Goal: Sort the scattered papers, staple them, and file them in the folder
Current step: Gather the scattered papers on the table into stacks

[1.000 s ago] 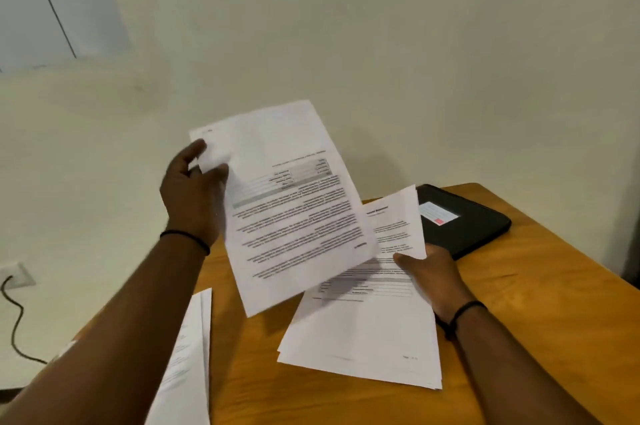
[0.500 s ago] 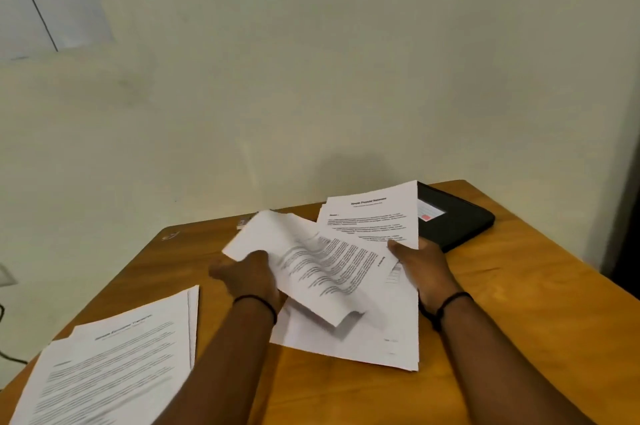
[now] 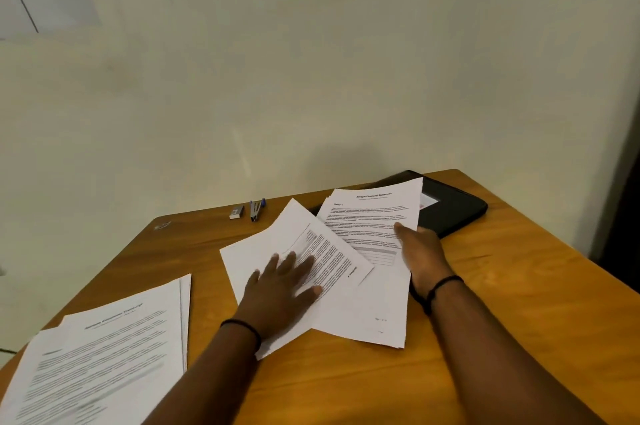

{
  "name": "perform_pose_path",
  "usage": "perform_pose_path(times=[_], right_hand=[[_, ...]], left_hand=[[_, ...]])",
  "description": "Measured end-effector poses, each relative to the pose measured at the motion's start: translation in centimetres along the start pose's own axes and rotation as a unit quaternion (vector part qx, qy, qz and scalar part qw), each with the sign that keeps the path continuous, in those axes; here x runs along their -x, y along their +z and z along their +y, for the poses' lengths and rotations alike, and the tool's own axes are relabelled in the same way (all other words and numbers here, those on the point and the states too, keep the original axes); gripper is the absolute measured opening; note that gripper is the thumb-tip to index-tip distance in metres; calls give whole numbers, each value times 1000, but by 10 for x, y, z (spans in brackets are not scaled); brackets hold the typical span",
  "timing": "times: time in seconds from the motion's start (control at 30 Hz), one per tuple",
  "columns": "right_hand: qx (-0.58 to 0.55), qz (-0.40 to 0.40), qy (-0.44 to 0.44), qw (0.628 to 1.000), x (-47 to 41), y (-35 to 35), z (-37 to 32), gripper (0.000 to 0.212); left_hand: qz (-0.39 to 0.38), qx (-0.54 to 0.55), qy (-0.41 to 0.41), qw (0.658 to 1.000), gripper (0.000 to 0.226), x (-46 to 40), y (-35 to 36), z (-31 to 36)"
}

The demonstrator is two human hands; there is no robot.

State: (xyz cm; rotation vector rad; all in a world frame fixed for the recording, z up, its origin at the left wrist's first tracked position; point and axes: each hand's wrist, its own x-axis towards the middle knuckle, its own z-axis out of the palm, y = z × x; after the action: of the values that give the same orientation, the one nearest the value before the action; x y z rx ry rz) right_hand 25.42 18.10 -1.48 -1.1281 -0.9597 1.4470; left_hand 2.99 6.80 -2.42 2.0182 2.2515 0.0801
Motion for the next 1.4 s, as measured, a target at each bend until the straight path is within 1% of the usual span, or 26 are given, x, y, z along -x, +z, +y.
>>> perform_pose_path(times=[0.03,0.1,0.13,0.17,0.23,0.27,0.37,0.5,0.57,0.63,0.7,0.8,0.87,0.9,0.93,1.0,1.03,1.07,1.17,1.27,1.33,1.4], right_hand=[[5,1,1,1000,1,0,0,10],[8,3,2,1000,1,0,0,10],[8,4,2,1000,1,0,-1,10],[9,5,3,1000,2,1,-1,10],[14,3,2,1000,3,1,-2,11],[14,2,-2,1000,4,1,-2,11],[7,-6,-10,1000,8,1,-2,13],[8,-15,-29,999,9,-1,0,15],[10,-19,-28,999,8,0,1,16],[14,-21,-24,999,6,0,2,16],[11,-22,-22,999,6,-1,2,15],[-9,-22,-19,1000,5,-1,0,16],[-14,-27,-17,999,5,0,0,16],[-11,-31,-16,999,5,0,-1,16],[-9,-33,-15,999,4,0,0,16],[-7,-34,-15,999,5,1,-1,16],[-4,-34,-16,999,5,1,-1,15],[-3,-34,-17,999,6,0,-1,15],[5,-50,-17,999,11,3,-4,24],[10,-105,-30,994,15,2,-6,31],[22,-124,-39,991,18,6,-4,26],[49,-119,-55,990,18,7,1,20]], left_hand=[[-4,4,1,1000,95,0,0,1],[14,-5,-2,1000,109,0,-2,4],[24,-17,-6,1000,110,0,-3,7],[33,-35,-13,999,101,-1,-4,11],[49,-66,-35,996,75,-8,-2,20],[49,-74,-50,995,71,-12,-2,26],[49,-50,-100,993,71,-27,-2,42],[96,-56,-140,984,72,-51,-8,60],[107,-23,-176,978,76,-63,-10,68],[119,33,-232,965,80,-76,-13,72],[132,76,-257,954,81,-85,-15,74],[125,72,-239,960,82,-90,-22,73],[109,13,-206,972,84,-87,-29,67],[79,-16,-178,981,83,-83,-33,63],[33,-27,-143,989,83,-79,-35,57],[-62,-9,-86,994,87,-71,-39,42],[-89,-2,-70,994,92,-69,-39,35],[-94,-3,-63,994,95,-69,-35,29],[-37,16,-82,996,98,-64,-22,28],[17,72,-147,986,99,-60,-8,41],[34,80,-203,975,98,-63,-3,51],[38,83,-240,966,96,-67,-1,61]])
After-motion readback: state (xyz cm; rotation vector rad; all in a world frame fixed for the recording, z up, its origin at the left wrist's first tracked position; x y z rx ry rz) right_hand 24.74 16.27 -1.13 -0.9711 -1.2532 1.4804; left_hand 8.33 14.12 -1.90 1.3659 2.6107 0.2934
